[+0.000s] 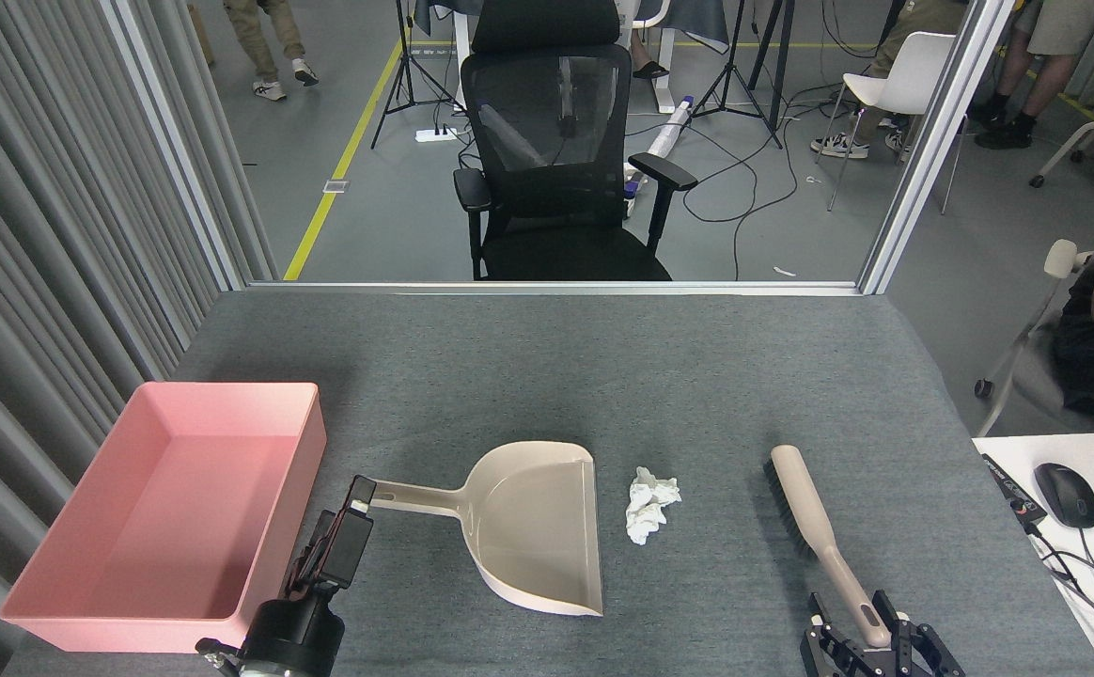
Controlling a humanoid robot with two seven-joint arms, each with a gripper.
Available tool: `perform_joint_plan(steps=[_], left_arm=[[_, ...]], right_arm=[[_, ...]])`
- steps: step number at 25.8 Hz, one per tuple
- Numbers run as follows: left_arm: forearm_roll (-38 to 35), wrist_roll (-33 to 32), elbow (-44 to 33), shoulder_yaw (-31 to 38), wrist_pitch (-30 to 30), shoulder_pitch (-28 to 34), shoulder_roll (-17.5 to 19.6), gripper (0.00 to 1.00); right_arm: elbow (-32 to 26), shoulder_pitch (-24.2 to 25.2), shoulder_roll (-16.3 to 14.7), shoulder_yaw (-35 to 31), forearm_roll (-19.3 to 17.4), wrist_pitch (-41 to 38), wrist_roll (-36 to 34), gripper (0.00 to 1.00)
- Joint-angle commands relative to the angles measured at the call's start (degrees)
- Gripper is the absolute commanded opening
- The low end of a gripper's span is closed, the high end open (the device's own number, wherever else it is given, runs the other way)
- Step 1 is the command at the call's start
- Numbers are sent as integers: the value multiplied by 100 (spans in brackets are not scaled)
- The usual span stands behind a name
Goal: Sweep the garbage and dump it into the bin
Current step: 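Lower the right gripper onto the beige brush handle and grasp it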
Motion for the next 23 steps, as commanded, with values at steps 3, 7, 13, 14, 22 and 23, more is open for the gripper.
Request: perform_joint_plan(steps=[3,7,13,14,22,23], left_arm=[[0,6,0,0,-2,0,0,99],[0,6,0,0,-2,0,0,99],[0,6,0,0,-2,-9,0,99],[0,6,0,0,-2,-9,0,99],[0,6,0,0,-2,-9,0,99],[0,6,0,0,-2,-9,0,99]], right_arm=[[-9,16,5,0,-15,-24,7,65],[-9,33,5,0,-24,-50,7,60],[-9,33,14,0,-24,-50,-2,51],[-9,42,14,-9,-24,-59,-2,46],[-26,33,14,-9,-15,-235,-55,25],[-26,33,14,0,-15,-253,-81,24]])
